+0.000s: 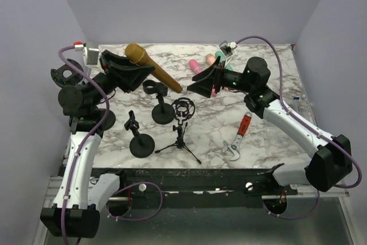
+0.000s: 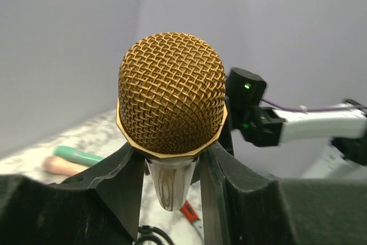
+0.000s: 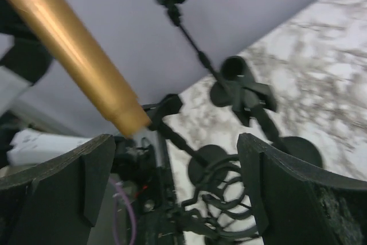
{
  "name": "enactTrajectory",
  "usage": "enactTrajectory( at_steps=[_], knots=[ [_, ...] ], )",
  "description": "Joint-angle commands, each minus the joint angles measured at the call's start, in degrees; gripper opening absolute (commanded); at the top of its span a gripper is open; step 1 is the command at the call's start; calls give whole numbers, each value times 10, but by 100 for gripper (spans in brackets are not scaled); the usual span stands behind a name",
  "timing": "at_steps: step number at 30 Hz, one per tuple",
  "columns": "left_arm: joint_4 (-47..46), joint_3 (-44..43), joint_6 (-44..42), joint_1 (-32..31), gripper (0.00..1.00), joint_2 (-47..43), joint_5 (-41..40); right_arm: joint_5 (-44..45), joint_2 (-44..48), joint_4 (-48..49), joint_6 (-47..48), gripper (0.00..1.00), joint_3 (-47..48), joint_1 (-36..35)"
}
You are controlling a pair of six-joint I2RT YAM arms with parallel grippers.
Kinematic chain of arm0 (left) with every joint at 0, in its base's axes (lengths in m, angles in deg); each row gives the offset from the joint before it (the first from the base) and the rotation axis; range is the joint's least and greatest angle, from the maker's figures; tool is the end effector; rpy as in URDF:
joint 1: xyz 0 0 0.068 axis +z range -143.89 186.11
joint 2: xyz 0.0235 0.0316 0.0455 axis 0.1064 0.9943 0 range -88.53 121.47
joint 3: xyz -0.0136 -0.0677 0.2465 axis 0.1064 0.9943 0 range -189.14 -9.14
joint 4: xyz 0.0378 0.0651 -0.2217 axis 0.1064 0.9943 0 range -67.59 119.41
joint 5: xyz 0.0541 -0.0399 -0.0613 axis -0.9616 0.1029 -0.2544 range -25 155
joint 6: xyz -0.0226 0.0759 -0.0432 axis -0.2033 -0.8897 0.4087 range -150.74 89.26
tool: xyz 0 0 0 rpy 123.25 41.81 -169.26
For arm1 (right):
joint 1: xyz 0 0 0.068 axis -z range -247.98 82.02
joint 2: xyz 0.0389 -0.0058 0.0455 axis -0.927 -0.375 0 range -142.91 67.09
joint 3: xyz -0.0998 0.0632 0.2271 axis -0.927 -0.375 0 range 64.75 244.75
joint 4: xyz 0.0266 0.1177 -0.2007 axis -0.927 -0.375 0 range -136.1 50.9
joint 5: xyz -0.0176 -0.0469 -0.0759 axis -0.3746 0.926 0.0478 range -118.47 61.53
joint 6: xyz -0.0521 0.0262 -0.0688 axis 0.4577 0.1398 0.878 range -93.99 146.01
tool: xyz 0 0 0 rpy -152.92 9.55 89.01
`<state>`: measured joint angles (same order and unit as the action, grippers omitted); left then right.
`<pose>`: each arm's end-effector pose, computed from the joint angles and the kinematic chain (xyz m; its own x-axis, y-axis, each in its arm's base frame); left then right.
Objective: Remove the microphone from the stand
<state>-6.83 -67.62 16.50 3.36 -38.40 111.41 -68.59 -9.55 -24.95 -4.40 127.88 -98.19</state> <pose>0.1663 -0.0664 0.4725 -0.0315 -0.5053 -0.8624 0.8590 0.4275 -0.2819 0.2525 0.2070 0.3629 -0.4684 0.1752 -0.8660 -0.8169 0.2874 0.5000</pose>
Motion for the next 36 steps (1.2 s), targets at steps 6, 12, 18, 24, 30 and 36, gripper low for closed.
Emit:
enactTrajectory(
  at_steps=[6, 12, 18, 24, 30, 36],
  knots=[
    [-146, 51, 84, -62, 0, 17, 185, -202, -68, 328, -193, 95, -8, -69],
    [-154, 70, 91, -65, 0, 20, 175, -158, -99, 384, -197, 86, -3, -121],
    [-167, 99, 95, -63, 0, 4, 143, -134, -161, 721, -399, 77, -36, -125],
    [-160, 107, 90, -62, 0, 2, 139, -132, -251, 873, -531, 56, -9, -132],
    [-148, 109, 80, -59, 0, 2, 135, -117, -235, 795, -463, 41, -27, -136],
    [-153, 113, 86, -55, 0, 6, 127, -127, -222, 814, -451, 50, -27, -145]
  ],
)
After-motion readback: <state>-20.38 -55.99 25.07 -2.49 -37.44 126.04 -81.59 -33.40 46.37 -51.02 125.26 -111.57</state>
